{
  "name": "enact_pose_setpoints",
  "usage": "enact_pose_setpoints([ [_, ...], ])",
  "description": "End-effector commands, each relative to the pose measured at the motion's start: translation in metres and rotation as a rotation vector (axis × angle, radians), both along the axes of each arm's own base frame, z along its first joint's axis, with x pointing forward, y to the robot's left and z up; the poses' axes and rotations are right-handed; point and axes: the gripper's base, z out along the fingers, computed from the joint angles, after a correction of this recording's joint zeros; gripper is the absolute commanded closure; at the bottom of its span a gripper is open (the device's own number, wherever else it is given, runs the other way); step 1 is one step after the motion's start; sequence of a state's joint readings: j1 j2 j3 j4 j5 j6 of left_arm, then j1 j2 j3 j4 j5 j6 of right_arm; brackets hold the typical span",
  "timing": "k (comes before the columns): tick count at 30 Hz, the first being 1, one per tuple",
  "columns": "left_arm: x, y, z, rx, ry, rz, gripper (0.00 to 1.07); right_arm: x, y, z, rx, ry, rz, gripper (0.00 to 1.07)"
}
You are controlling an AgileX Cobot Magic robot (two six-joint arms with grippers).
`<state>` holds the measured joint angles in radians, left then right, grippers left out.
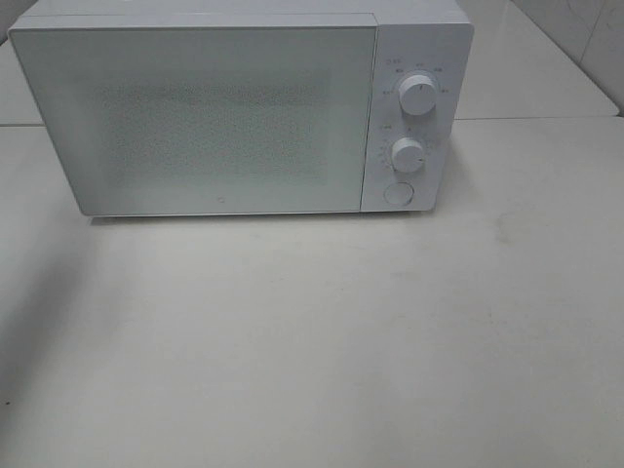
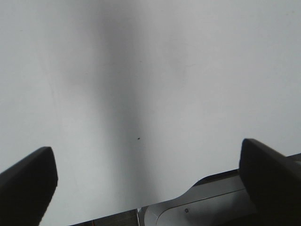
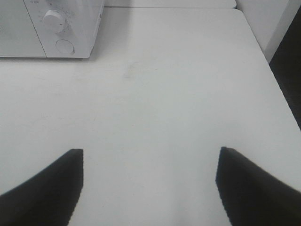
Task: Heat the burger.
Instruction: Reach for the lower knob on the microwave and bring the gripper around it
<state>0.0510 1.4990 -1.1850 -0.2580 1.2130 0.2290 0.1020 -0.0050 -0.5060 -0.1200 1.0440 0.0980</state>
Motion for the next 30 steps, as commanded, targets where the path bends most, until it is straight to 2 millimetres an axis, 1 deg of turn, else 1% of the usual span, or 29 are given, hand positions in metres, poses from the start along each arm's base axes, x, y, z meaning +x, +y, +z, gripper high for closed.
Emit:
enact_pose_setpoints([
  [1, -0.013, 0.009, 0.002, 0.005, 0.041, 0.042, 0.05, -0.004, 0.000, 0.000, 0.005, -0.035, -0.007, 0.33],
  [2, -0.021, 0.015, 0.000, 0.008, 0.043, 0.073, 0.05, -0.004, 0.000, 0.000, 0.005, -0.035, -0.007, 0.33],
  [3, -0.026, 0.016, -0.001, 0.011, 0.047, 0.080, 0.05, -0.004, 0.000, 0.000, 0.005, -0.035, -0.007, 0.33],
  [4, -0.026, 0.016, -0.001, 0.011, 0.047, 0.080, 0.05, -0.004, 0.000, 0.000, 0.005, -0.035, -0.007, 0.33],
  [5, -0.036, 0.017, -0.003, 0.015, 0.056, 0.085, 0.05, -0.004, 0.000, 0.000, 0.005, -0.035, -0.007, 0.33],
  [6, -0.041, 0.017, -0.005, 0.016, 0.063, 0.085, 0.05, -0.004, 0.000, 0.000, 0.005, -0.035, -0.007, 0.33],
  [7, -0.041, 0.017, -0.005, 0.016, 0.063, 0.085, 0.05, -0.004, 0.000, 0.000, 0.005, -0.035, -0.007, 0.33],
  [8, -0.053, 0.015, -0.007, 0.014, 0.067, 0.085, 0.05, -0.004, 0.000, 0.000, 0.005, -0.035, -0.007, 0.33],
  [9, -0.059, 0.014, -0.010, 0.013, 0.075, 0.085, 0.05, -0.004, 0.000, 0.000, 0.005, -0.035, -0.007, 0.33],
  [10, -0.059, 0.014, -0.010, 0.013, 0.075, 0.085, 0.05, -0.004, 0.000, 0.000, 0.005, -0.035, -0.007, 0.33],
  [11, -0.072, 0.013, -0.014, 0.020, 0.078, 0.085, 0.05, -0.004, 0.000, 0.000, 0.005, -0.035, -0.007, 0.33],
  [12, -0.072, 0.013, -0.014, 0.020, 0.078, 0.085, 0.05, -0.004, 0.000, 0.000, 0.005, -0.035, -0.007, 0.33],
  [13, -0.083, 0.013, -0.016, 0.025, 0.061, 0.088, 0.05, -0.004, 0.000, 0.000, 0.005, -0.035, -0.007, 0.33],
  [14, -0.087, 0.012, -0.016, 0.026, 0.052, 0.089, 0.05, -0.004, 0.000, 0.000, 0.005, -0.035, -0.007, 0.33],
  [15, -0.087, 0.012, -0.016, 0.026, 0.052, 0.089, 0.05, -0.004, 0.000, 0.000, 0.005, -0.035, -0.007, 0.33],
  [16, -0.099, 0.011, -0.016, 0.030, 0.021, 0.093, 0.05, -0.004, 0.000, 0.000, 0.005, -0.035, -0.007, 0.33],
  [17, -0.105, 0.010, -0.015, 0.031, 0.001, 0.095, 0.05, -0.004, 0.000, 0.000, 0.005, -0.035, -0.007, 0.33],
  [18, -0.105, 0.010, -0.015, 0.031, 0.001, 0.095, 0.05, -0.004, 0.000, 0.000, 0.005, -0.035, -0.007, 0.33],
  [19, -0.117, 0.009, -0.014, 0.034, -0.032, 0.097, 0.05, -0.004, 0.000, 0.000, 0.005, -0.035, -0.007, 0.33],
  [20, -0.122, 0.008, -0.013, 0.036, -0.054, 0.099, 0.05, -0.004, 0.000, 0.000, 0.005, -0.035, -0.007, 0.33],
  [21, -0.122, 0.008, -0.013, 0.036, -0.054, 0.099, 0.05, -0.004, 0.000, 0.000, 0.005, -0.035, -0.007, 0.33],
  [23, -0.146, 0.005, -0.008, 0.045, -0.156, 0.106, 0.05, -0.004, 0.000, 0.000, 0.005, -0.035, -0.007, 0.33],
  [24, -0.146, 0.005, -0.008, 0.045, -0.156, 0.106, 0.05, -0.004, 0.000, 0.000, 0.005, -0.035, -0.007, 0.33],
  [25, -0.153, 0.005, -0.007, 0.047, -0.185, 0.108, 0.05, -0.004, 0.000, 0.000, 0.005, -0.035, -0.007, 0.33],
  [26, -0.153, 0.005, -0.007, 0.047, -0.185, 0.108, 0.05, -0.004, 0.000, 0.000, 0.005, -0.035, -0.007, 0.33],
  [27, -0.165, 0.003, -0.009, 0.051, -0.229, 0.110, 0.05, -0.004, 0.000, 0.000, 0.005, -0.035, -0.007, 0.33],
  [28, -0.172, 0.003, -0.009, 0.056, -0.254, 0.111, 0.05, -0.004, 0.000, 0.000, 0.005, -0.035, -0.007, 0.33],
  [29, -0.172, 0.003, -0.009, 0.056, -0.254, 0.111, 0.05, -0.004, 0.000, 0.000, 0.005, -0.035, -0.007, 0.33],
  [30, -0.185, 0.002, -0.012, 0.073, -0.299, 0.111, 0.05, -0.004, 0.000, 0.000, 0.005, -0.035, -0.007, 0.33],
])
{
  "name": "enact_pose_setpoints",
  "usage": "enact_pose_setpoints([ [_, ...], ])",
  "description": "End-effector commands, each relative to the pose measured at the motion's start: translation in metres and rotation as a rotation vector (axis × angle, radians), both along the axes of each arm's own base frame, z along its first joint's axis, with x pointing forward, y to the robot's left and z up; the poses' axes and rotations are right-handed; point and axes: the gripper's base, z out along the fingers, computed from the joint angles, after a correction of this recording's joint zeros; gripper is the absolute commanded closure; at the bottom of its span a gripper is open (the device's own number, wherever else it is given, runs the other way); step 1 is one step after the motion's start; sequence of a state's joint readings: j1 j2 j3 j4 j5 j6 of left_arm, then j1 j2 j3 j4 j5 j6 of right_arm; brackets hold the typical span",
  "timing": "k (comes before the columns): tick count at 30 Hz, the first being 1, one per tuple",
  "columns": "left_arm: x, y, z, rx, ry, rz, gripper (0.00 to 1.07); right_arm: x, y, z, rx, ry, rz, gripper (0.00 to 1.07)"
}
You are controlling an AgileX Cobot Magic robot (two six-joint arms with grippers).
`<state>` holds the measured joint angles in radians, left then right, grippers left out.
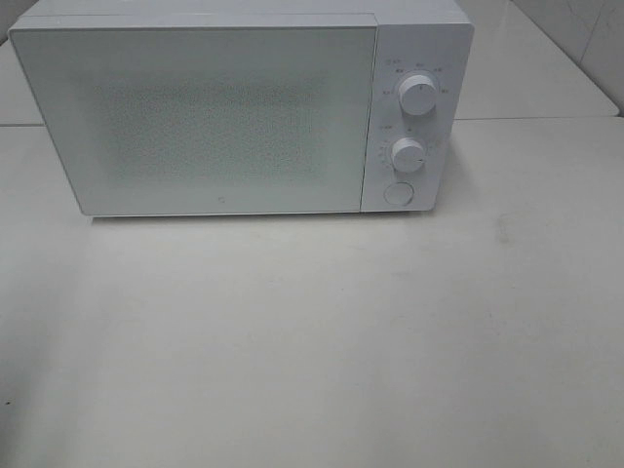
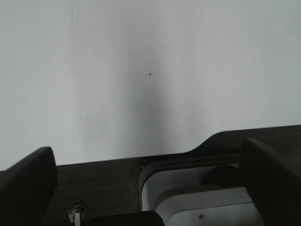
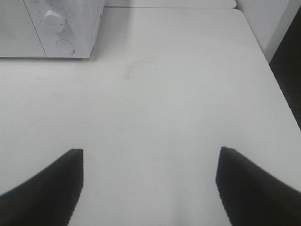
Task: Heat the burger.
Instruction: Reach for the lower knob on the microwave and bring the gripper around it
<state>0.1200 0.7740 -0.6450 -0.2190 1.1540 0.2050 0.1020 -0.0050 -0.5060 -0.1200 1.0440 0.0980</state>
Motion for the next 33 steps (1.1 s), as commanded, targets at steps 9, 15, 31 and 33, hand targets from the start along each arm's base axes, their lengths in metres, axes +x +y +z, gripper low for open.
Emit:
enact_pose_setpoints([
  [9, -0.066, -0.003, 0.000, 0.085, -0.435, 0.060, 0.05, -0.004, 0.000, 0.000, 0.005, -0.035, -0.007, 0.33],
  [15, -0.102, -0.005, 0.003, 0.121, -0.643, 0.083, 0.05, -0.004, 0.000, 0.000, 0.005, -0.035, -0.007, 0.33],
  [31, -0.119, -0.001, 0.002, 0.124, -0.738, 0.189, 0.06, -0.004, 0.000, 0.000, 0.005, -0.035, -0.007, 0.33],
  [33, -0.119, -0.001, 0.002, 0.124, -0.738, 0.189, 0.06, -0.004, 0.000, 0.000, 0.005, -0.035, -0.007, 0.33],
])
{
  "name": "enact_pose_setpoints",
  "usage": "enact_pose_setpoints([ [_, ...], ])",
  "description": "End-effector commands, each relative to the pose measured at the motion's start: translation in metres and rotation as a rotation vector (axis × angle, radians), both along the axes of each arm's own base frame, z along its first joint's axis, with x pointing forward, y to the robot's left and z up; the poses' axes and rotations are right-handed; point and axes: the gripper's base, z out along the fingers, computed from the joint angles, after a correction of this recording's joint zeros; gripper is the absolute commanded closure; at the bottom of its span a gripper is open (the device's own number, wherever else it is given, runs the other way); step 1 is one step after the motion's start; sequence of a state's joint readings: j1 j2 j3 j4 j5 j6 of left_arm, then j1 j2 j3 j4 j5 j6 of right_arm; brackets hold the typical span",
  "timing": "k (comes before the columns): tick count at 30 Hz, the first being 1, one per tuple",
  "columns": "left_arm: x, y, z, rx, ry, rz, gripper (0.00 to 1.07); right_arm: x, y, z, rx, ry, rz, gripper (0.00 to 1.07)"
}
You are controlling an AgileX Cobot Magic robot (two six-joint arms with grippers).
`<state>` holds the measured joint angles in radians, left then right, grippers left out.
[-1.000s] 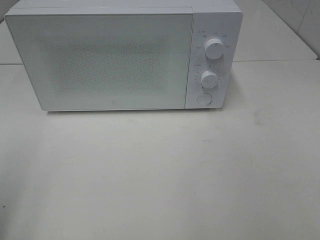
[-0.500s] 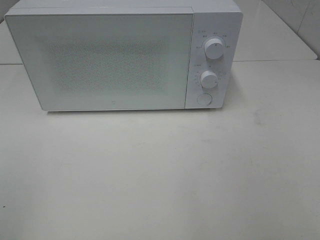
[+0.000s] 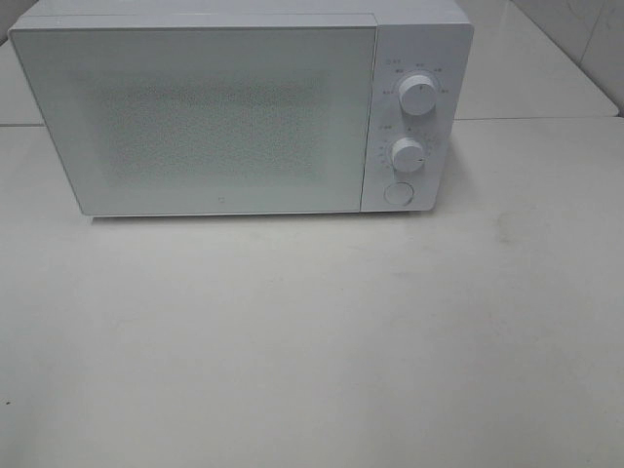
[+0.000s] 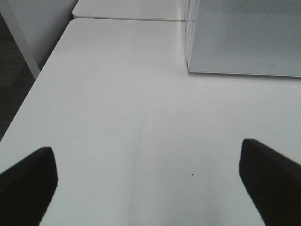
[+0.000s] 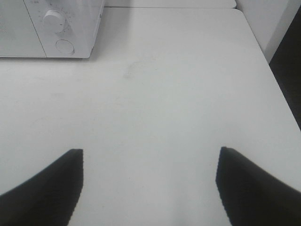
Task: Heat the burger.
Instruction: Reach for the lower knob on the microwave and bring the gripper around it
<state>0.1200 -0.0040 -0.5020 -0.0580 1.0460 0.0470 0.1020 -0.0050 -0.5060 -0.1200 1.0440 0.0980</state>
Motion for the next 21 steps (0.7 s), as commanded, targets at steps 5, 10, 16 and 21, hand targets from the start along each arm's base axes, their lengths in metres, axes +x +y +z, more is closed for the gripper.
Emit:
enact_pose_setpoints([
  [5, -0.0033, -0.0002, -0.0007, -0.007, -0.029, 0.008, 0.06, -0.0039, -0.0002, 0.0005, 0.005, -0.035, -0.007, 0.33],
  [10, -0.0034, 0.0000, -0.0007, -0.006, -0.029, -0.015, 0.06, -0.0039, -0.0002, 0.0005, 0.005, -0.035, -0.007, 0.33],
  [16, -0.0035, 0.0002, -0.0007, -0.006, -0.029, -0.043, 0.06, -0.0039, -0.0002, 0.0005, 0.005, -0.035, -0.007, 0.33],
  [21, -0.0035, 0.0002, -0.0007, -0.005, -0.029, -0.043, 0.06, -0.0039, -0.0002, 0.0005, 0.005, -0.035, -0.007, 0.33],
])
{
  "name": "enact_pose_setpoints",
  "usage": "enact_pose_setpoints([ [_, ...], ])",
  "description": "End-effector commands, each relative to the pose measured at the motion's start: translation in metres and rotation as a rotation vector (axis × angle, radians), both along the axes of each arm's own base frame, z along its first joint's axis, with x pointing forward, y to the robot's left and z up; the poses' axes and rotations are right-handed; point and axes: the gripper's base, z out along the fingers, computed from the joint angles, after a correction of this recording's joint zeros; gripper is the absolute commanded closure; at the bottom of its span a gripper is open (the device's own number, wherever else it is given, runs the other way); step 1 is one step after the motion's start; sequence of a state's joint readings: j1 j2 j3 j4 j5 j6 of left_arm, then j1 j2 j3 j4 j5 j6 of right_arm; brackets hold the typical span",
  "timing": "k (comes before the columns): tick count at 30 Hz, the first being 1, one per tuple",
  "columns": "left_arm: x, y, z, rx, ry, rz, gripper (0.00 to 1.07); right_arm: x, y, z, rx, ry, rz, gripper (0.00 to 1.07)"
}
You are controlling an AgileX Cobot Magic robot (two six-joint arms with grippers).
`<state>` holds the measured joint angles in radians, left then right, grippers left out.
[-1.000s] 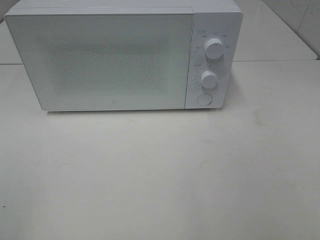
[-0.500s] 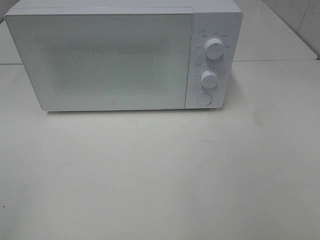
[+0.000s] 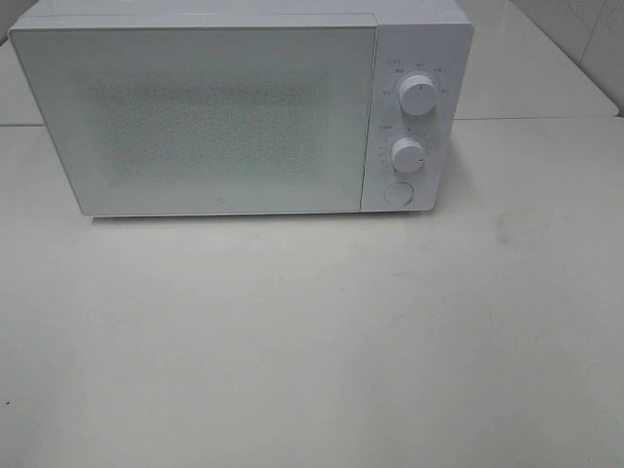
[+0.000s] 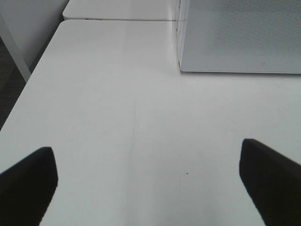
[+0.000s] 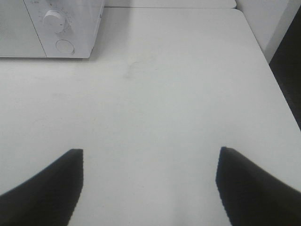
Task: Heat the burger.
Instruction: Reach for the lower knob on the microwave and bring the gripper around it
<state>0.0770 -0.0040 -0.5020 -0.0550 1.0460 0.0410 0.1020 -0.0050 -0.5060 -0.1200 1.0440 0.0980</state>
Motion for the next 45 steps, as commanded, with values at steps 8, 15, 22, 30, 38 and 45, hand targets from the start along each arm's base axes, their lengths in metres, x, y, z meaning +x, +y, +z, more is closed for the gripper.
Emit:
enact_pose_setpoints([
  [8, -0.003, 0.000, -0.001, -0.003, -0.029, -0.005, 0.06, -0.004, 0.000, 0.000, 0.005, -0.035, -0.007, 0.33],
  [15, -0.003, 0.000, -0.001, -0.003, -0.029, -0.005, 0.06, -0.004, 0.000, 0.000, 0.005, -0.035, -0.007, 0.33],
  [22, -0.003, 0.000, -0.001, -0.003, -0.029, -0.005, 0.06, -0.004, 0.000, 0.000, 0.005, -0.035, -0.007, 0.33],
  [30, -0.003, 0.000, -0.001, -0.003, -0.029, -0.005, 0.06, -0.004, 0.000, 0.000, 0.005, -0.035, -0.007, 0.33],
  [38, -0.003, 0.000, -0.001, -0.003, -0.029, -0.005, 0.06, -0.005, 0.000, 0.010, 0.006, -0.076, -0.006, 0.33],
  [45, -0.003, 0.000, -0.001, -0.003, -0.029, -0.005, 0.06, 0.016, 0.003, 0.021, 0.005, -0.038, 0.005, 0.33],
])
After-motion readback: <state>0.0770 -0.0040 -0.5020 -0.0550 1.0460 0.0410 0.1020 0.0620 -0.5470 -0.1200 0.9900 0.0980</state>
